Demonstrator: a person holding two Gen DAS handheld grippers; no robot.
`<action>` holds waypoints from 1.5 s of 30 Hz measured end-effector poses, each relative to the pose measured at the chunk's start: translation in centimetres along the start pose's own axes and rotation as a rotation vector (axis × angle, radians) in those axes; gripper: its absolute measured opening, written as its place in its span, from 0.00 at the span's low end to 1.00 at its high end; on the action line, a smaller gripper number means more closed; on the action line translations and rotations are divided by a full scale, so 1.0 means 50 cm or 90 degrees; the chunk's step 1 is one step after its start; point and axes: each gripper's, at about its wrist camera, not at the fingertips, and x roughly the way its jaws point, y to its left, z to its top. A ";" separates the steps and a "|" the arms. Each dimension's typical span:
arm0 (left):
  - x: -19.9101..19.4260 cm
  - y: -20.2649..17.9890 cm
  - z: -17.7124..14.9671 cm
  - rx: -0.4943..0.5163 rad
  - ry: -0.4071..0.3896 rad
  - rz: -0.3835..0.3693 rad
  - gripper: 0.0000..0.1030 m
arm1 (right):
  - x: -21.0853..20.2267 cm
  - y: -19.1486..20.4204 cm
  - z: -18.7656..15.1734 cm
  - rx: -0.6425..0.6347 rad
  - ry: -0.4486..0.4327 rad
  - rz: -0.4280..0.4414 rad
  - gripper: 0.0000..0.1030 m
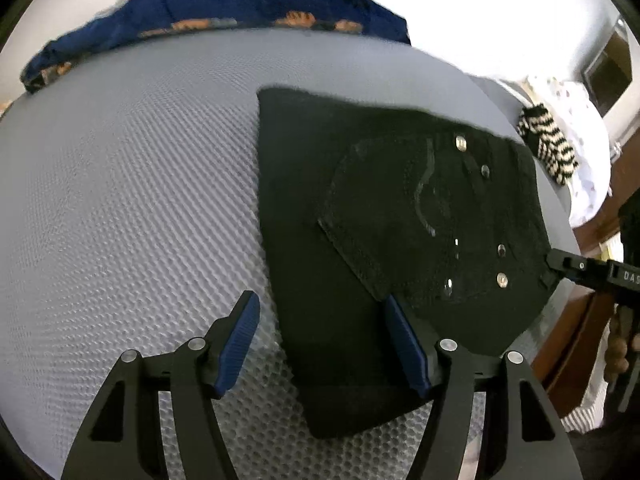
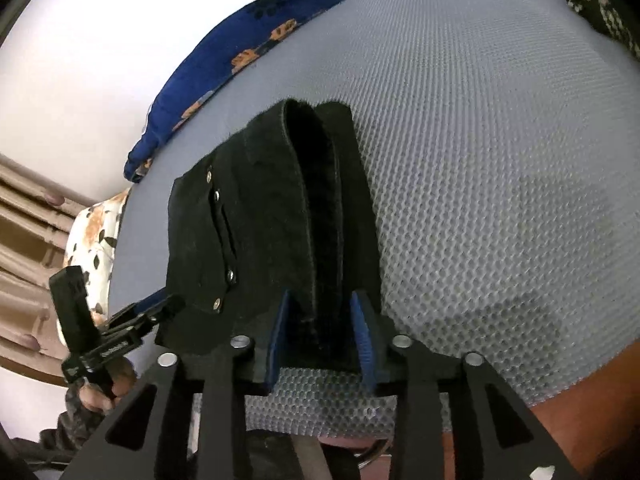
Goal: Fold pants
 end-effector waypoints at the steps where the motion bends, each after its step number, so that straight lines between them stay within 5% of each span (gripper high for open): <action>1: -0.007 0.004 0.003 -0.004 -0.010 0.002 0.64 | -0.006 0.002 0.003 -0.009 -0.008 -0.012 0.36; 10: -0.029 0.059 0.020 -0.092 -0.014 -0.038 0.65 | 0.006 0.017 0.035 -0.019 -0.016 -0.024 0.40; 27: -0.023 0.032 0.033 -0.063 -0.008 0.067 0.65 | 0.040 0.025 0.069 -0.049 -0.006 -0.042 0.56; 34: 0.003 0.045 0.035 -0.095 0.039 -0.018 0.65 | 0.064 0.003 0.088 -0.060 0.022 -0.019 0.60; 38: 0.018 0.055 0.042 -0.124 0.060 -0.086 0.65 | 0.077 -0.027 0.101 -0.047 0.054 0.042 0.60; 45: 0.037 0.059 0.062 -0.130 0.071 -0.126 0.65 | 0.087 -0.064 0.123 -0.053 0.095 0.145 0.61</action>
